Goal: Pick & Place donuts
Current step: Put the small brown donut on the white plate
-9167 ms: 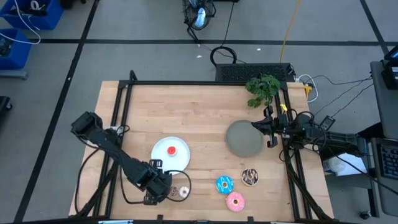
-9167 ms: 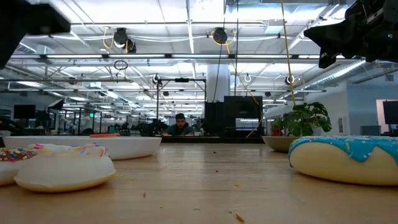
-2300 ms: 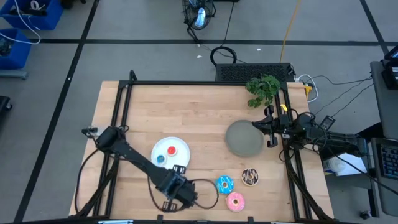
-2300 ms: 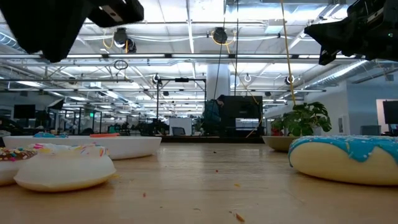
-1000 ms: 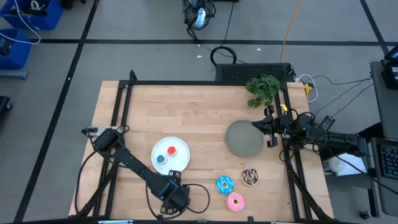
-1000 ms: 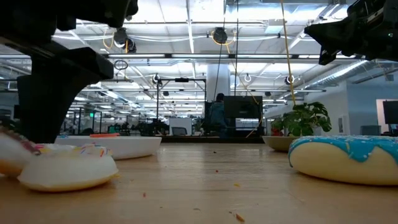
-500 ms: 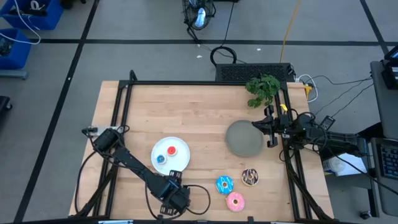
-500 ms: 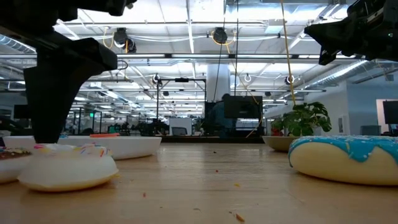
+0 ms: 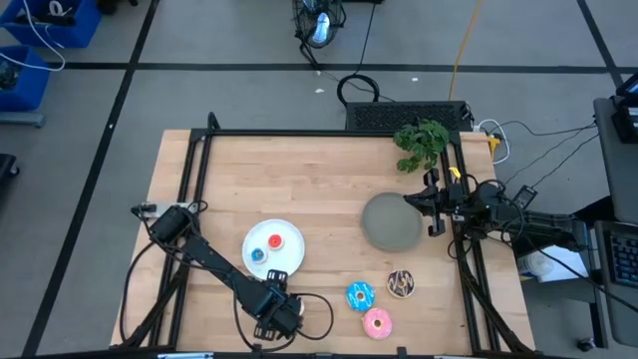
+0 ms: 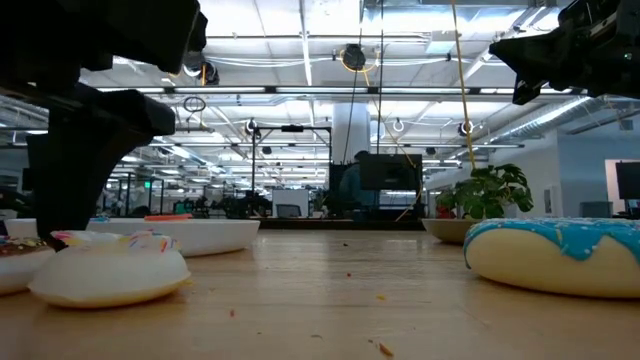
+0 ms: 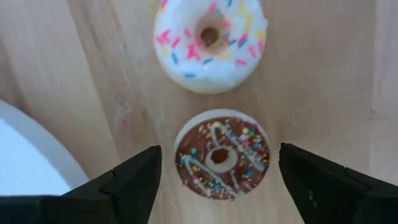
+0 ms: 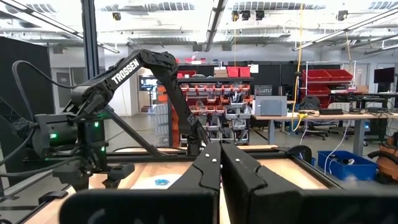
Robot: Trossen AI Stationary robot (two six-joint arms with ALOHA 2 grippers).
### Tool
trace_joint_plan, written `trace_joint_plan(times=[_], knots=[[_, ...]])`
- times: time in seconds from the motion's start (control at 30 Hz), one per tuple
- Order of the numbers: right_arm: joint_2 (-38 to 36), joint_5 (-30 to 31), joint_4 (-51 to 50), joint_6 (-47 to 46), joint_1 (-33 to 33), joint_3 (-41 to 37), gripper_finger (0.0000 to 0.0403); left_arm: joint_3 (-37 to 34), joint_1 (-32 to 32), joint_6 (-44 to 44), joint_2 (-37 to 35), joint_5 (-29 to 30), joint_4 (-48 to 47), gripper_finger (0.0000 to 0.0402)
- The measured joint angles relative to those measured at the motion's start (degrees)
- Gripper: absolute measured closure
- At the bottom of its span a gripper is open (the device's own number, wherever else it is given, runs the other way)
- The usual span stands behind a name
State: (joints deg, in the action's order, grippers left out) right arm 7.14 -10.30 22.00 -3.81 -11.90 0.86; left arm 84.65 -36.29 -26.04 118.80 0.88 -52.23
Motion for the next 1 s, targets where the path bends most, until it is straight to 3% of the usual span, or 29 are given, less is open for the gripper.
trace_joint_plan(times=[0.27, 0.77, 1.0], knots=[[0.0, 0.0, 0.0, 0.0, 0.0, 0.0, 0.0403, -0.7, 0.3, 0.0, 0.0, -0.8, 1.6, 0.0093], [0.0, 0.0, 0.0, 0.0, 0.0, 0.0, 0.0403, -0.7, 0.5, -2.1, 0.0, -2.4, 1.5, 0.022], [0.0, 0.0, 0.0, 0.0, 0.0, 0.0, 0.0403, 2.1, 0.5, -3.2, -2.1, -2.3, -1.8, 0.0212]])
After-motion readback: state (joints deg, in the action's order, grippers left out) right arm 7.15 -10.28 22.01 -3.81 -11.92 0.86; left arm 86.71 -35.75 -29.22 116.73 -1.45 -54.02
